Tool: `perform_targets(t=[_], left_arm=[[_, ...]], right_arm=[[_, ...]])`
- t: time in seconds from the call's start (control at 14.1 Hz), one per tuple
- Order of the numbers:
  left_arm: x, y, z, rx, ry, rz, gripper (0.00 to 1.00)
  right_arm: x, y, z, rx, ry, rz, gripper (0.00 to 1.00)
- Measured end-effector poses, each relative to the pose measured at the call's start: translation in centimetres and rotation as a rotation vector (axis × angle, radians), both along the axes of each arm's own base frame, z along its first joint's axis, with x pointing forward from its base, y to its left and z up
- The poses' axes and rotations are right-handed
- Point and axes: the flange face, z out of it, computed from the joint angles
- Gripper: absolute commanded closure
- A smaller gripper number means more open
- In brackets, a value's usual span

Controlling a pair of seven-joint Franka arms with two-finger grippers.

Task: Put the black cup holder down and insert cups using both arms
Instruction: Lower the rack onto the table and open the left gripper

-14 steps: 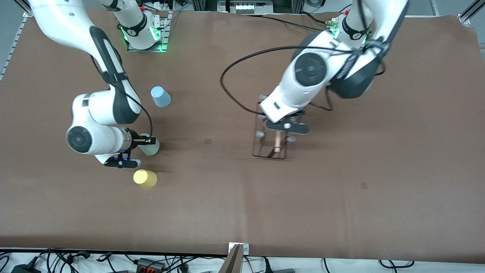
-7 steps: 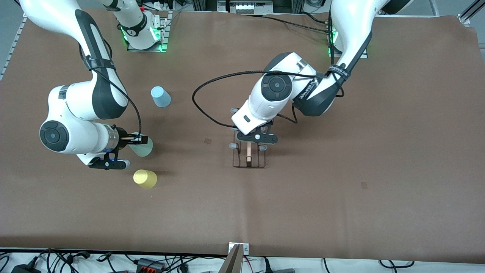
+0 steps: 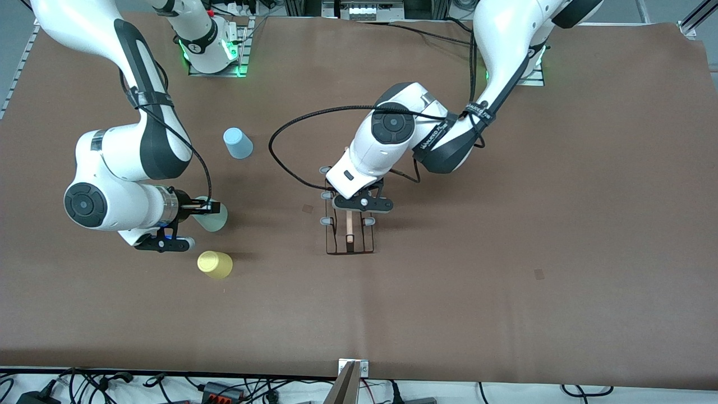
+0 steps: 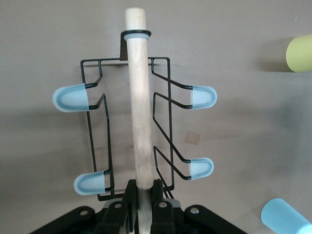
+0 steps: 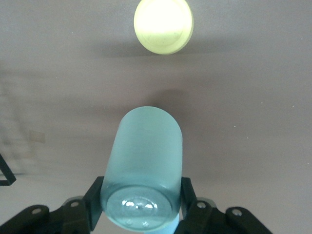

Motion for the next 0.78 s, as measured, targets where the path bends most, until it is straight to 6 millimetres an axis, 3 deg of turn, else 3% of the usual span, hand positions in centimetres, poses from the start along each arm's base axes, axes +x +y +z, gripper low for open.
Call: perform_targets(t=[0.14, 0.21, 0.28, 0.36, 0.5, 0.64, 0.78], left_arm=[[0.0, -0.2, -1.1, 0.004, 0.006, 0.001, 0.86], [0.0, -0.2, -1.5, 0.005, 0.008, 0.002, 0.73], [0.1, -0.2, -1.5, 0.005, 0.008, 0.003, 0.69], [0.3, -0.2, -1.1, -0.001, 0.001, 0.006, 0.54], [0.9, 0.0, 1.1, -0.005, -0.006, 0.008, 0.44], [1.5, 0.9, 3.8, 0.022, 0.016, 0.001, 0.42], [3.2, 4.8, 6.9, 0.065, 0.034, -0.044, 0.17]], right_arm=[[0.0, 0.0, -0.3, -0.001, 0.005, 0.0, 0.68], [0.0, 0.0, -0.3, -0.001, 0.005, 0.0, 0.68], [0.0, 0.0, -0.3, -0.001, 0.005, 0.0, 0.68], [0.0, 0.0, -0.3, -0.001, 0.005, 0.0, 0.68], [0.0, 0.0, -0.3, 0.0, 0.005, 0.0, 0.68], [0.0, 0.0, -0.3, 0.0, 0.004, 0.0, 0.68], [0.1, 0.4, 0.2, 0.005, -0.003, -0.004, 0.68]])
